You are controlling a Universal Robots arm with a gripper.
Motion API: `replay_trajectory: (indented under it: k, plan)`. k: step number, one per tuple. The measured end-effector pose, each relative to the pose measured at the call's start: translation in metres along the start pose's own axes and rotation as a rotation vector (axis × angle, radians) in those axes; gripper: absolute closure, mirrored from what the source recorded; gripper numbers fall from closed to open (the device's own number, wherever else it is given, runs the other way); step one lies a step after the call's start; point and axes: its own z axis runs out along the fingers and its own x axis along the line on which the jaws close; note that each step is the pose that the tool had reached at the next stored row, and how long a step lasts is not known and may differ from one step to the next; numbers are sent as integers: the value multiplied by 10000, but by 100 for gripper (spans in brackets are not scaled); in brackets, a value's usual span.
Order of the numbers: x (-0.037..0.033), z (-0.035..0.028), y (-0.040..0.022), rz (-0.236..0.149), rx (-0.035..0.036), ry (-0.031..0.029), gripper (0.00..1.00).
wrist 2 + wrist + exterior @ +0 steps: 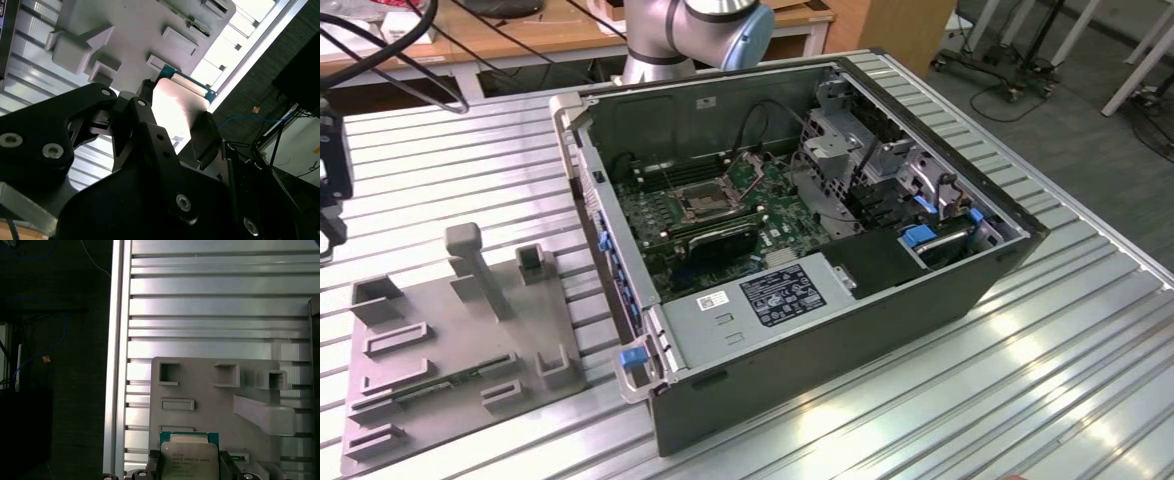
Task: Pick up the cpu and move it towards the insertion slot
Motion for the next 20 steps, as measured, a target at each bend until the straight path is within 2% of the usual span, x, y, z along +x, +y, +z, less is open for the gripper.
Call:
replay_trajectory:
  k: [8,12,16,20]
  plan:
    - [-94,1,-2,0,0,0,46]
    - [-167,1,-3,1,0,0,46]
    - [-281,2,-5,1,0,0,46]
    - [-443,3,-9,0,1,1,46]
